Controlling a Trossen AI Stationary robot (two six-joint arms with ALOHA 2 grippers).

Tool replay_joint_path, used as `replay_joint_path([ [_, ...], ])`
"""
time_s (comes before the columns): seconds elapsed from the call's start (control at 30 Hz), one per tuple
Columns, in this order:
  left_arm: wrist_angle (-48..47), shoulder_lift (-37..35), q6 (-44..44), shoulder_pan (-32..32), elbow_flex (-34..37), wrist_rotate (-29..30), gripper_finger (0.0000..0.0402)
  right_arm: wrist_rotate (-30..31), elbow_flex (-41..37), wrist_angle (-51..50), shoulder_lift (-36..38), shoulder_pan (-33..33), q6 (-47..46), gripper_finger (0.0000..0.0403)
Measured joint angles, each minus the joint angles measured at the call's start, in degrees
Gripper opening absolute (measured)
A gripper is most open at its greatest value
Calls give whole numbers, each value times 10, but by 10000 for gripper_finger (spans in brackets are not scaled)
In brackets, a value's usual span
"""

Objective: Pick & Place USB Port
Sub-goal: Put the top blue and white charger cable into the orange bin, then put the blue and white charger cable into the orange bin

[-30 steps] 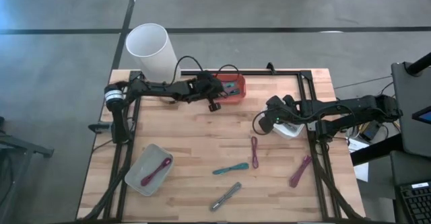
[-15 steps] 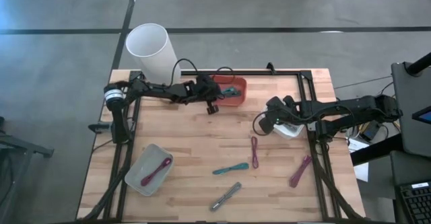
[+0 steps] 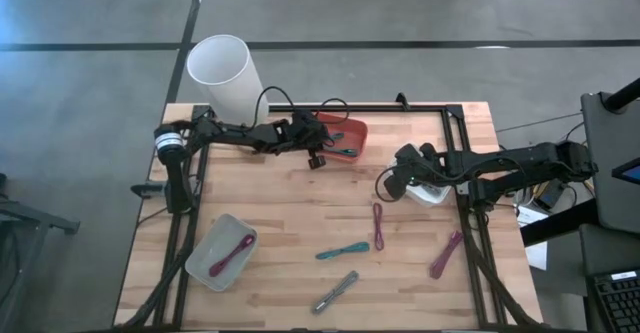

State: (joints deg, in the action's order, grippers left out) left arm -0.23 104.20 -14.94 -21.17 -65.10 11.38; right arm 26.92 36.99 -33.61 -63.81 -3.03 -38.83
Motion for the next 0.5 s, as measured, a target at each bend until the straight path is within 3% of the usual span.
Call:
replay_joint_path([
  [0.13, 17, 0, 0, 0, 0, 0, 108, -7, 0, 1, 0, 0, -1, 112],
  [0.23, 32, 0, 0, 1, 0, 0, 119, -46, 0, 2, 0, 0, -2, 117],
  [0.5, 32, -2, 5, 17, -10, 0, 121, -83, 0, 50, 0, 24, 48, 136],
])
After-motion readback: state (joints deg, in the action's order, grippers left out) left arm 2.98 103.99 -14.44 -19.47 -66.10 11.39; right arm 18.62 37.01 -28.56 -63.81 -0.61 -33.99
